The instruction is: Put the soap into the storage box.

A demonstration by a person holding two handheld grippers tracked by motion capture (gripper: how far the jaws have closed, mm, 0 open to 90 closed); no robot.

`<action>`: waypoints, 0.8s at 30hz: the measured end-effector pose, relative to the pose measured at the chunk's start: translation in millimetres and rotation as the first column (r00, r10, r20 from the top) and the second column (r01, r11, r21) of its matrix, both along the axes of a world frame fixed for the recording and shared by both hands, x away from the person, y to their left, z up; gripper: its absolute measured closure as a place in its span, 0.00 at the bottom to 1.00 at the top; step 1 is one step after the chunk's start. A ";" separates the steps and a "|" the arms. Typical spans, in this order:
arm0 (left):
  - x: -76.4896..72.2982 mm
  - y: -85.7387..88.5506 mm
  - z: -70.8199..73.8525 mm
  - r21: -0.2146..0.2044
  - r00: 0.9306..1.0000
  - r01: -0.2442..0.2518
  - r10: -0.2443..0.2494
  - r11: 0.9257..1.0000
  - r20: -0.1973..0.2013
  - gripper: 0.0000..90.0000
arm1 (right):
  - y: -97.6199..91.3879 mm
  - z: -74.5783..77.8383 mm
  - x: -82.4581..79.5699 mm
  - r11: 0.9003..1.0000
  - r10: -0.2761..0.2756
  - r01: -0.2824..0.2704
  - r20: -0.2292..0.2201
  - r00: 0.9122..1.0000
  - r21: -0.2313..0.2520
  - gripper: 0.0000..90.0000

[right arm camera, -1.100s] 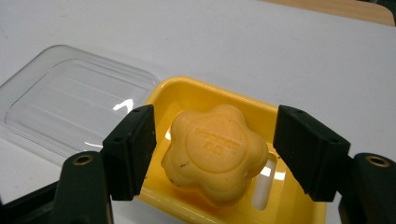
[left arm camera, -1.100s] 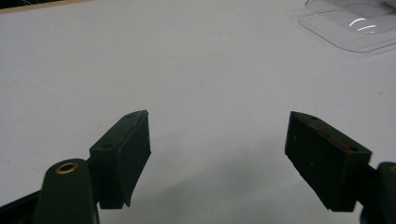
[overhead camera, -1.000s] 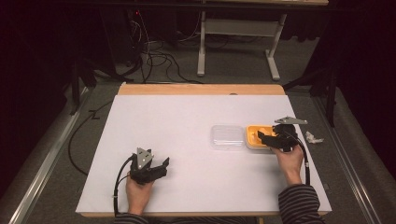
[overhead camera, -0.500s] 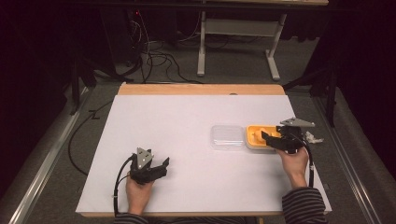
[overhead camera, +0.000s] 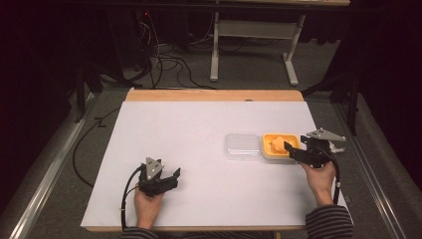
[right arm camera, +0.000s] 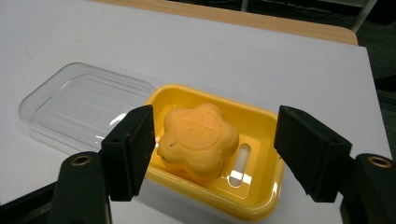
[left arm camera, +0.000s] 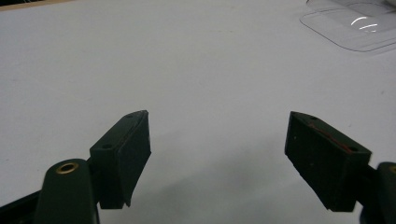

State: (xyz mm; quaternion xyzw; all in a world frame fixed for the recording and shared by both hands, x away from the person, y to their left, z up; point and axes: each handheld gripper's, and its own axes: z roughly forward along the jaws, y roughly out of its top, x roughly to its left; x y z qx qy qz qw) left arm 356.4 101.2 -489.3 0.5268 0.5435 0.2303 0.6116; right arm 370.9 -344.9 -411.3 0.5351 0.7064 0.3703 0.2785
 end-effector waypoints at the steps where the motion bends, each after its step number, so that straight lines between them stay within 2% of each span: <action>1: 0.0 0.0 0.0 0.000 1.000 0.000 0.000 1.000 -0.001 0.26 | -0.3 0.3 -0.8 1.000 -0.005 0.005 0.000 1.000 0.002 0.32; 11: -0.1 0.0 0.0 0.000 1.000 0.001 -0.001 1.000 0.001 0.26 | -1.7 -1.2 -8.8 1.000 -0.004 0.004 0.022 1.000 0.011 0.32; 16: -0.4 -0.1 0.1 0.000 1.000 0.002 -0.002 1.000 0.002 0.26 | -4.8 -1.0 -18.5 0.999 -0.021 0.019 0.052 0.998 0.036 0.29; 24: -0.5 -0.2 0.1 0.000 1.000 0.003 -0.003 1.000 0.002 0.26 | -6.7 -8.2 -29.1 0.997 -0.034 0.030 0.054 0.998 0.069 0.28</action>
